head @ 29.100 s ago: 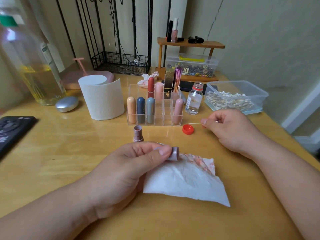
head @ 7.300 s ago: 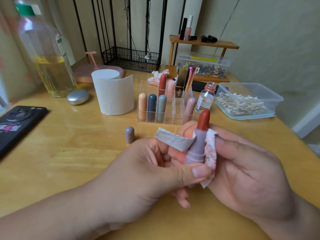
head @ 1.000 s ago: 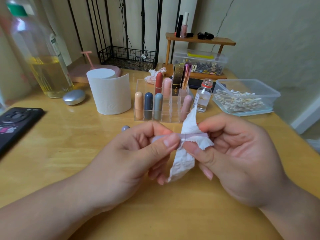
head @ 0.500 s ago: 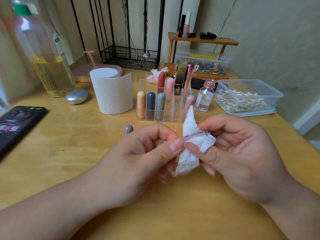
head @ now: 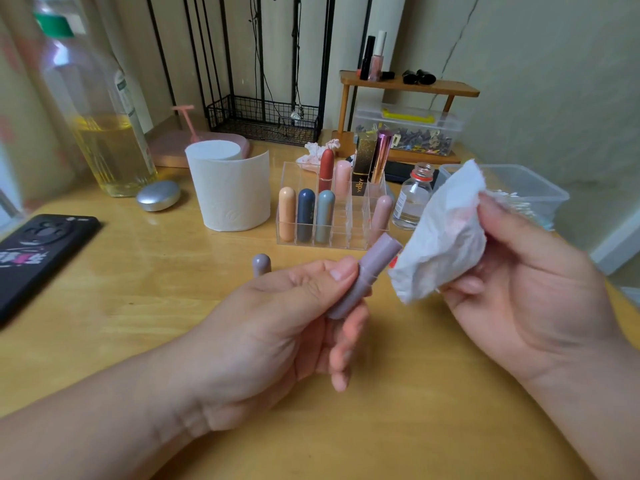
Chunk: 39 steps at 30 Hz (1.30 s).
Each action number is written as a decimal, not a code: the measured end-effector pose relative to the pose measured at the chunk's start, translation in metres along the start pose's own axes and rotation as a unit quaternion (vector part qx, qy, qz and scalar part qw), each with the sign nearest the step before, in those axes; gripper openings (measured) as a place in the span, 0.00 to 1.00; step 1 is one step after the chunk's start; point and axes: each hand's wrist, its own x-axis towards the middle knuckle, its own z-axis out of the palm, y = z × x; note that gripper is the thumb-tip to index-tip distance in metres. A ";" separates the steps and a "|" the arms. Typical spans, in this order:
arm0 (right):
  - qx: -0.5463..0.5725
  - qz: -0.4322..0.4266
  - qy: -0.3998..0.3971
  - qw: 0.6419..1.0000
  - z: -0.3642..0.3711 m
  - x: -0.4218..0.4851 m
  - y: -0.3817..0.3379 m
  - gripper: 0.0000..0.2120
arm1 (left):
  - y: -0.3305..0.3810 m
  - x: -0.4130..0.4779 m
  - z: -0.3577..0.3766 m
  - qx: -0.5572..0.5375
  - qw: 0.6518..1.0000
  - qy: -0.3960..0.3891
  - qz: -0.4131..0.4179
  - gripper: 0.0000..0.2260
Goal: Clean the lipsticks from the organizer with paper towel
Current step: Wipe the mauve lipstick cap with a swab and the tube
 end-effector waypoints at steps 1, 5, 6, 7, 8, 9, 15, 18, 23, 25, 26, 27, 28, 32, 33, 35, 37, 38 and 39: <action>-0.019 0.003 -0.002 1.000 -0.003 0.001 0.002 0.04 | -0.001 0.001 0.000 0.008 1.000 0.015 0.008 0.11; -0.099 0.007 -0.061 0.993 -0.012 0.001 0.012 0.14 | -0.002 0.001 -0.001 0.019 0.997 0.057 0.039 0.10; -0.125 0.008 -0.077 0.989 -0.014 0.000 0.013 0.16 | -0.002 0.001 -0.002 0.018 0.997 0.062 0.046 0.11; -0.143 0.014 -0.093 0.985 -0.014 -0.001 0.014 0.18 | -0.001 0.002 -0.002 0.017 0.996 0.065 0.052 0.12; -0.150 0.024 -0.102 0.983 -0.015 -0.001 0.015 0.20 | -0.001 0.001 -0.002 0.016 0.996 0.066 0.057 0.13; -0.151 0.036 -0.110 0.982 -0.016 -0.002 0.016 0.20 | -0.001 0.002 -0.002 0.013 0.996 0.065 0.062 0.13; -0.121 0.101 -0.193 0.968 -0.005 -0.009 0.019 0.05 | -0.003 0.000 -0.001 0.098 0.988 0.065 0.104 0.14; -0.151 0.104 -0.163 0.969 -0.004 -0.009 0.021 0.06 | -0.003 0.000 -0.001 0.126 0.982 0.087 0.107 0.13; -0.162 0.122 -0.099 0.974 0.000 -0.008 0.016 0.06 | -0.003 0.001 -0.006 0.128 0.980 0.125 0.093 0.08; -0.071 0.150 -0.075 0.983 0.002 -0.007 0.012 0.06 | -0.001 0.001 -0.006 0.085 0.987 0.114 0.076 0.08; -0.040 0.160 -0.066 0.984 0.001 -0.005 0.010 0.05 | 0.000 0.000 -0.005 0.072 0.989 0.109 0.065 0.08; -0.029 0.173 -0.068 0.982 -0.002 -0.002 0.009 0.06 | 0.000 0.000 -0.004 0.069 0.991 0.102 0.056 0.07; -0.033 0.191 -0.081 0.978 -0.006 0.001 0.010 0.08 | 0.000 -0.001 -0.004 0.076 0.991 0.096 0.049 0.06; -0.201 0.183 -0.097 0.958 -0.015 0.005 0.011 0.07 | -0.002 0.000 -0.004 0.115 0.986 0.106 0.051 0.07; -0.291 0.150 -0.096 0.940 -0.016 0.005 0.010 0.05 | -0.002 0.000 -0.004 0.116 0.985 0.113 0.056 0.07; -0.380 0.128 -0.104 0.910 -0.017 0.004 0.010 0.04 | -0.002 0.001 -0.007 0.114 0.983 0.128 0.064 0.09; -0.353 0.152 -0.104 0.917 -0.018 0.004 0.013 0.04 | -0.003 0.001 -0.007 0.113 0.982 0.135 0.066 0.10; -0.321 0.163 -0.096 0.928 -0.017 0.004 0.014 0.05 | -0.003 0.001 -0.007 0.111 0.982 0.136 0.065 0.11; -0.278 0.177 -0.084 0.940 -0.017 0.004 0.015 0.06 | -0.003 0.001 -0.007 0.106 0.983 0.136 0.064 0.11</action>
